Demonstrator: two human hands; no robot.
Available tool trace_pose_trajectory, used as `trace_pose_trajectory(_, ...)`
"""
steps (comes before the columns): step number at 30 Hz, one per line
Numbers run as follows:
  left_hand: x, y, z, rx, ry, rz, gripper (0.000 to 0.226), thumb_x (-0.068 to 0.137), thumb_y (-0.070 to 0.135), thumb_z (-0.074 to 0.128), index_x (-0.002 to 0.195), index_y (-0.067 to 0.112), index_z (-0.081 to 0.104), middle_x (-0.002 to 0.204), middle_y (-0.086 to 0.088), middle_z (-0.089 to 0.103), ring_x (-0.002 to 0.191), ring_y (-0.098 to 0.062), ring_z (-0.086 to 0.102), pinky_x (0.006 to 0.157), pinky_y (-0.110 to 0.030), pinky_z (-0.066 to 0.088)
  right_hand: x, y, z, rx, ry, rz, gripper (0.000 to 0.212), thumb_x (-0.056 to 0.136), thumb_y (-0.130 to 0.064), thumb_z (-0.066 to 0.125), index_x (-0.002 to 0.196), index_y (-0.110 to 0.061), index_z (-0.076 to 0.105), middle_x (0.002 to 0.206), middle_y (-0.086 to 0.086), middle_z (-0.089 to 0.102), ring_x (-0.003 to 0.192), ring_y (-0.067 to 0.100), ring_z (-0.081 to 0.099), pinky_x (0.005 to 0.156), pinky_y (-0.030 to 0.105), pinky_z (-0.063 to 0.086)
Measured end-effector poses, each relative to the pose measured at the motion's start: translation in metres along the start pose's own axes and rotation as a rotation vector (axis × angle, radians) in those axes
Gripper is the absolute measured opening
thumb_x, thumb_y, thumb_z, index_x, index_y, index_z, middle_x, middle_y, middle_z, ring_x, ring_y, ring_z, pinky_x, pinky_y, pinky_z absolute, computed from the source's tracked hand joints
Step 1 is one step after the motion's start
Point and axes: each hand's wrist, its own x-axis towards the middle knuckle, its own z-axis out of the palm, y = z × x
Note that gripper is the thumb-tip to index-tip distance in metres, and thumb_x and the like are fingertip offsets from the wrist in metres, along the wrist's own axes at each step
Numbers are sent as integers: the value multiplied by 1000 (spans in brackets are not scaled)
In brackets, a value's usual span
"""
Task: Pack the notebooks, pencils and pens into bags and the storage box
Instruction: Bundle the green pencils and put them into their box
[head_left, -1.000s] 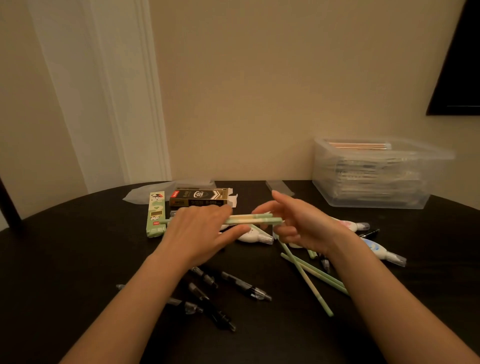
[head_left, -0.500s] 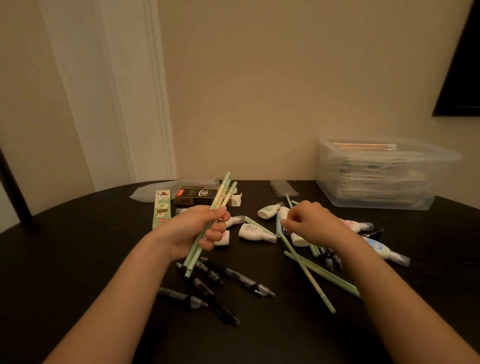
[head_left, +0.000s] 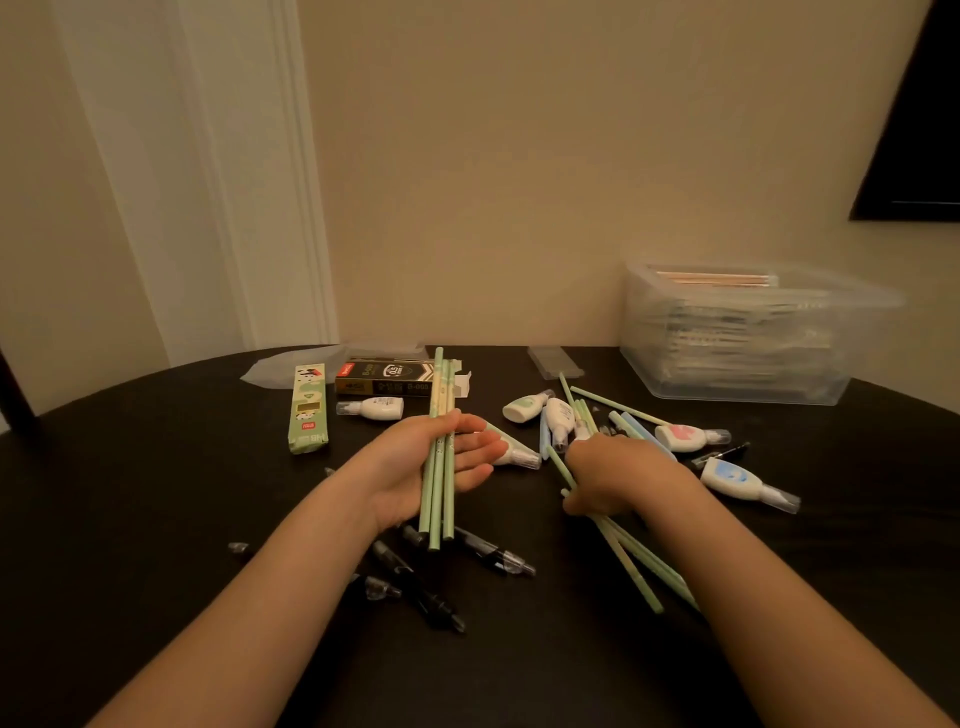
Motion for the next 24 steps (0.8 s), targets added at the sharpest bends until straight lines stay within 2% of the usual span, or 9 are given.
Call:
trace_pose_trajectory(3, 1, -2, 1, -9, 39, 0, 25, 100, 20, 41, 99, 3, 59, 71, -11, 71, 61, -17, 70, 49, -25, 56, 5, -2, 4, -26, 49, -9, 40, 92, -38, 54, 120, -9, 53, 102, 6, 52, 95, 20, 54, 85, 33, 49)
trace_pose_trajectory(5, 2, -4, 2, 1, 50, -3, 25, 99, 20, 42, 100, 3, 59, 72, -11, 72, 62, -17, 70, 49, -25, 56, 11, -3, 6, -14, 106, -19, 35, 94, -36, 52, 116, -9, 53, 104, 7, 53, 95, 20, 54, 81, 32, 47)
trace_pose_trajectory(6, 3, -4, 2, 2, 53, -3, 24, 99, 20, 42, 100, 3, 59, 72, -11, 71, 62, -17, 70, 49, -25, 56, 14, -1, 8, 16, 122, -28, 29, 94, -34, 51, 109, -9, 55, 101, 6, 54, 93, 20, 54, 80, 32, 46)
trace_pose_trajectory(8, 3, -6, 3, -8, 56, -3, 23, 99, 20, 43, 99, 3, 59, 71, -11, 71, 61, -17, 70, 48, -24, 56, 22, 5, 11, 126, 144, -35, 20, 94, -31, 51, 84, -14, 51, 83, 2, 51, 84, 18, 53, 78, 31, 47)
trace_pose_trajectory(10, 3, -7, 3, -41, 55, -3, 19, 98, 17, 46, 96, 3, 59, 70, -10, 71, 61, -16, 70, 48, -23, 55, 28, 13, 13, 232, 203, -32, 28, 93, -30, 53, 70, -19, 42, 72, 0, 46, 75, 17, 51, 71, 29, 47)
trace_pose_trajectory(13, 5, -7, 3, -75, 43, -17, 15, 96, 14, 48, 95, 4, 59, 71, -11, 71, 62, -15, 70, 48, -23, 56, 29, 20, 13, 521, 309, -45, 28, 92, -33, 57, 77, -10, 59, 67, 0, 52, 60, 10, 50, 56, 21, 40)
trace_pose_trajectory(16, 6, -9, 2, -71, 34, -34, 15, 97, 15, 47, 95, 4, 58, 76, -13, 72, 64, -18, 71, 49, -25, 57, 27, 18, 10, 861, 349, -85, 32, 92, -32, 58, 85, -3, 68, 66, 3, 57, 57, 9, 52, 56, 22, 43)
trace_pose_trajectory(21, 7, -12, 3, -57, 4, -65, 16, 97, 11, 45, 103, 2, 56, 82, -17, 72, 69, -22, 72, 55, -29, 58, 15, 8, 2, 1489, 234, -177, 25, 95, -28, 54, 91, -6, 66, 61, 0, 50, 45, 4, 40, 45, 16, 36)
trace_pose_trajectory(24, 7, -14, 5, -34, -36, -74, 19, 97, 9, 44, 109, 0, 56, 88, -19, 72, 74, -24, 72, 58, -30, 59, 11, 4, 0, 1651, 160, -187, 25, 96, -26, 53, 95, -5, 65, 60, -1, 50, 44, 3, 41, 42, 14, 38)
